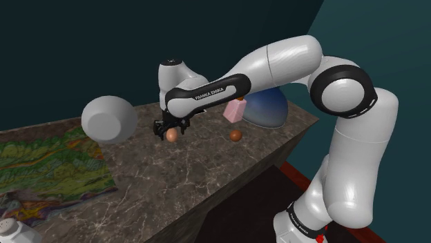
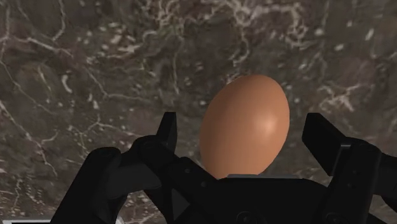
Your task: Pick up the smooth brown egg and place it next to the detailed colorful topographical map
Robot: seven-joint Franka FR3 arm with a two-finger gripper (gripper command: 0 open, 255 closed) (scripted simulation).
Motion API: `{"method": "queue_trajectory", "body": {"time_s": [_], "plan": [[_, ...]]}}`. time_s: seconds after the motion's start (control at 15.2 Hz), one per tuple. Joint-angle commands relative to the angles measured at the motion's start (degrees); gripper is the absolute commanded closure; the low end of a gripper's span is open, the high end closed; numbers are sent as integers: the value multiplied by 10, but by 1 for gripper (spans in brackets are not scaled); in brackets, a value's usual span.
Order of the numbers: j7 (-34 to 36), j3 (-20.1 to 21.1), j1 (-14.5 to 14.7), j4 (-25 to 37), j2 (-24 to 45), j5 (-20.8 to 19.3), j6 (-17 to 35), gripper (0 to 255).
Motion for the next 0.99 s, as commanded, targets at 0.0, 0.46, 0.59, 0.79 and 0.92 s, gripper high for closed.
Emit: {"method": "queue_trajectory", "body": {"time_s": [0.0, 0.46, 0.59, 0.79, 0.92], "plan": [[0, 0, 0, 0, 0, 0, 0, 255], [0, 0, 0, 0, 0, 0, 0, 255], [0, 0, 0, 0, 0, 0, 0, 255], [-3, 1, 0, 7, -12, 2, -19, 255], [-4, 1, 0, 12, -19, 4, -32, 255]]}}
